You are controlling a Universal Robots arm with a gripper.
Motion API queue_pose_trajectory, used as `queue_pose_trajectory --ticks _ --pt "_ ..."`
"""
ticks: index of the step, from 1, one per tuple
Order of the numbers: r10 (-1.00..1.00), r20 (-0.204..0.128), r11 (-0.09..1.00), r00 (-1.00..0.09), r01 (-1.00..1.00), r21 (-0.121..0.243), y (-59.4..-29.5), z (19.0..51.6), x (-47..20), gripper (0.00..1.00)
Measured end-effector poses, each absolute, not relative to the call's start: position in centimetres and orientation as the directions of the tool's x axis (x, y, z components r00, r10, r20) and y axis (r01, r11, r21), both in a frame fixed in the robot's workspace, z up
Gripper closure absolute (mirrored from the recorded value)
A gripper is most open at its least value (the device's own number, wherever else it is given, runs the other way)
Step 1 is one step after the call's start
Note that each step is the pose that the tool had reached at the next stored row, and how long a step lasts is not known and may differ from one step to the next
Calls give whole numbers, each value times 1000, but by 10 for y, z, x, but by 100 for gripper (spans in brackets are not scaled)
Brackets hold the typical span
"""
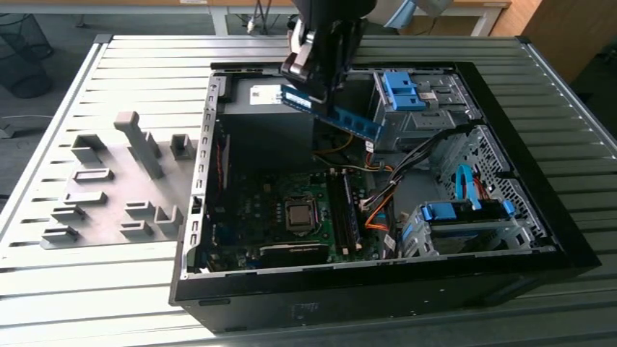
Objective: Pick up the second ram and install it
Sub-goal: 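Insert the second ram into the second slot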
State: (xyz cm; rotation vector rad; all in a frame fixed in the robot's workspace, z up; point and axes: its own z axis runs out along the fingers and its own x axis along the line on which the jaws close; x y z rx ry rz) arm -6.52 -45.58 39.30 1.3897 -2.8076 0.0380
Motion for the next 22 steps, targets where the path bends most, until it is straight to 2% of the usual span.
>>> queue_pose_trajectory --ticks 22 --pt "-502 23 864 -865 -502 -22 -456 386 -65 86"
